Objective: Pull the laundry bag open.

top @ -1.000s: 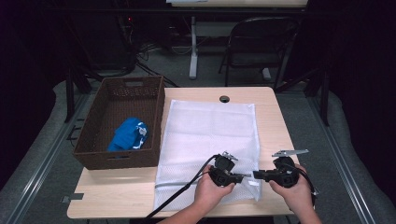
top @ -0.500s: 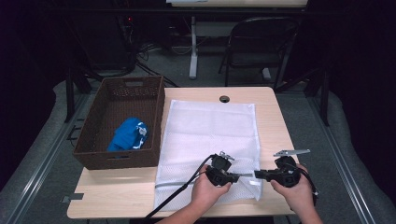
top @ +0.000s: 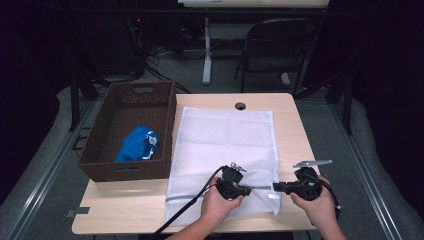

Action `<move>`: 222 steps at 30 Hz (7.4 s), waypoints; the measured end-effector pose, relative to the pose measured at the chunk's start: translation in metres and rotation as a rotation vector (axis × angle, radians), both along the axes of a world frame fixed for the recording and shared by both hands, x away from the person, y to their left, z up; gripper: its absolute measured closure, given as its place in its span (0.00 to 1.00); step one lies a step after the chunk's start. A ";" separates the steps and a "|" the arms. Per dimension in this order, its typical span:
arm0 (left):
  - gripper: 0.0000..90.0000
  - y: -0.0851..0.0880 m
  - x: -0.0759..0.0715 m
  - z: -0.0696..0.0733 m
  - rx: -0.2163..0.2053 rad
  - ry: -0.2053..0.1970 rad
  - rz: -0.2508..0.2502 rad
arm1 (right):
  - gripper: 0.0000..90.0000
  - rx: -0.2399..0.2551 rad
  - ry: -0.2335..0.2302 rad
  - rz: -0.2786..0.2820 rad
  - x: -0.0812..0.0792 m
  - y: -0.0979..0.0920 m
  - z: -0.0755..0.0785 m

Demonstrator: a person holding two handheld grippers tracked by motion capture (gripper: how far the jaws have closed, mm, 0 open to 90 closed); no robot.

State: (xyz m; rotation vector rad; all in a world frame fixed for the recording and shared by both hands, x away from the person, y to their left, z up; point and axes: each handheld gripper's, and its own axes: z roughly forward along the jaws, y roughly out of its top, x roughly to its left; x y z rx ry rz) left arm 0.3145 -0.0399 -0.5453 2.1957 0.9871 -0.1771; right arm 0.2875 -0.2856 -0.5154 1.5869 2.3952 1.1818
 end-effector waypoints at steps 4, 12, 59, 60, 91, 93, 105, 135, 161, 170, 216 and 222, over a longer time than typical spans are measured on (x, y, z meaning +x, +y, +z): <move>0.96 0.004 0.000 -0.002 0.015 -0.006 0.012 | 0.97 -0.014 0.001 -0.006 0.000 -0.001 0.000; 0.96 0.015 0.001 -0.005 0.013 0.009 0.023 | 0.97 -0.042 0.005 -0.011 0.000 0.000 0.001; 0.96 0.058 -0.006 0.000 0.031 0.002 0.050 | 0.97 -0.055 0.007 -0.036 0.001 -0.006 0.002; 0.96 0.059 -0.006 0.000 0.024 0.002 0.060 | 0.97 -0.055 0.007 -0.037 0.001 -0.006 0.002; 0.96 0.081 -0.012 0.000 0.052 0.001 0.074 | 0.97 -0.051 0.012 -0.024 0.000 -0.005 0.002; 0.97 0.080 -0.012 -0.001 0.045 0.008 0.088 | 0.97 -0.050 0.011 -0.025 0.000 -0.005 0.002; 0.97 0.078 -0.012 -0.002 0.067 0.004 0.106 | 0.97 -0.055 0.007 -0.028 -0.001 -0.003 0.003; 0.97 0.115 -0.015 -0.002 0.101 0.018 0.158 | 0.97 -0.076 0.003 -0.058 0.001 -0.009 0.001; 0.97 0.165 -0.026 -0.002 0.110 0.002 0.225 | 0.97 -0.076 0.010 -0.058 0.002 -0.010 -0.002; 0.97 0.177 -0.030 -0.002 0.095 0.006 0.244 | 0.97 -0.079 0.016 -0.061 0.003 -0.011 -0.002; 0.96 0.227 -0.046 -0.001 0.099 0.016 0.337 | 0.97 -0.091 0.018 -0.091 0.007 -0.018 -0.009; 0.96 0.226 -0.047 -0.002 0.096 0.021 0.330 | 0.97 -0.095 0.027 -0.091 0.008 -0.020 -0.010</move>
